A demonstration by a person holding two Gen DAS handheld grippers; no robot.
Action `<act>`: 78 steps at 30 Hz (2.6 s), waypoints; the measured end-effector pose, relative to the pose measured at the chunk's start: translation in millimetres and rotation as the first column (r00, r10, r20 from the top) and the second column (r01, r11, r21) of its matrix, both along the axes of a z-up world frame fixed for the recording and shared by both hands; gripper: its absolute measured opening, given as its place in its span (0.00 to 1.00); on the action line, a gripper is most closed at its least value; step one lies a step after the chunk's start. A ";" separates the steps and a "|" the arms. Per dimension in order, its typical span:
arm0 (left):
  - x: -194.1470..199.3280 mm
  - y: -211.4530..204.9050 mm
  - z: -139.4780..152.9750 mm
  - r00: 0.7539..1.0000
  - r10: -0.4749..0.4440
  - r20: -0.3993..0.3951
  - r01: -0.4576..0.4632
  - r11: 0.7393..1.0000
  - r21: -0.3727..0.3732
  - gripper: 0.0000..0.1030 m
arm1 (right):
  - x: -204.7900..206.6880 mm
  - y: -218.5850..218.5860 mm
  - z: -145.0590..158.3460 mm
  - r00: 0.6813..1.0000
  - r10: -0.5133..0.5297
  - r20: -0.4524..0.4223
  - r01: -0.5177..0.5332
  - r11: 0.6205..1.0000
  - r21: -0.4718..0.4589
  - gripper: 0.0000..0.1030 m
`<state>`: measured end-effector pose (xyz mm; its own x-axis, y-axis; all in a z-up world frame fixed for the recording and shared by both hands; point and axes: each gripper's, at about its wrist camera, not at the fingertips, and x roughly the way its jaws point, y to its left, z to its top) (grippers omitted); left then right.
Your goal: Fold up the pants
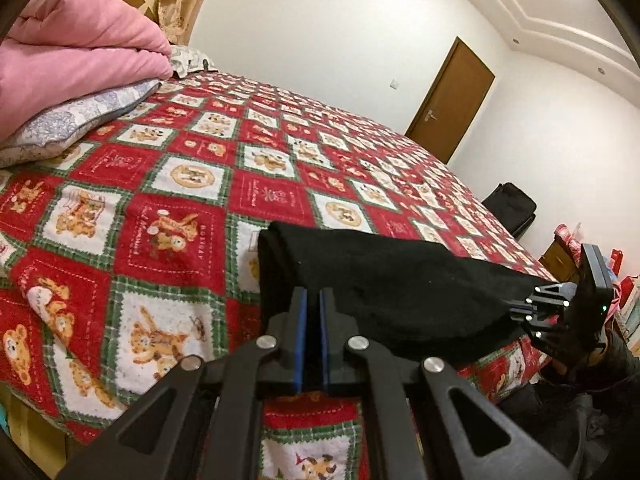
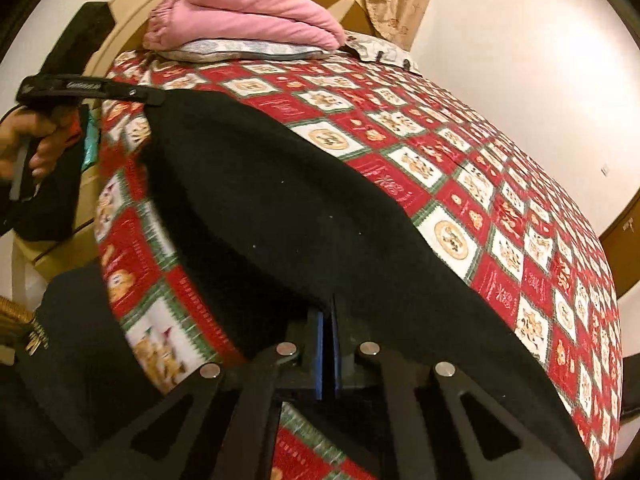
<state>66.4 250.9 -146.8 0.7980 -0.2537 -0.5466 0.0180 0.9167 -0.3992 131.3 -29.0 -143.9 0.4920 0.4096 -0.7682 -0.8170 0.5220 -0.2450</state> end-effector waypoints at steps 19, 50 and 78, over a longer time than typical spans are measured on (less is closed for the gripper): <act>-5.2 6.6 -38.2 0.997 -0.010 -0.082 0.010 1.000 0.004 0.07 | -11.6 7.3 -46.6 0.999 0.037 -0.024 -0.039 0.994 -0.106 0.05; 62.2 -312.6 3.0 0.735 -0.663 -0.143 0.674 0.692 0.257 0.11 | -0.4 -436.0 48.3 0.468 -0.794 -0.388 0.874 0.352 0.335 0.56; 88.4 -406.7 -21.7 0.664 -0.691 -0.287 0.744 0.570 0.349 0.12 | 29.1 -318.1 -4.5 0.791 -0.554 0.261 0.596 0.794 -0.121 0.27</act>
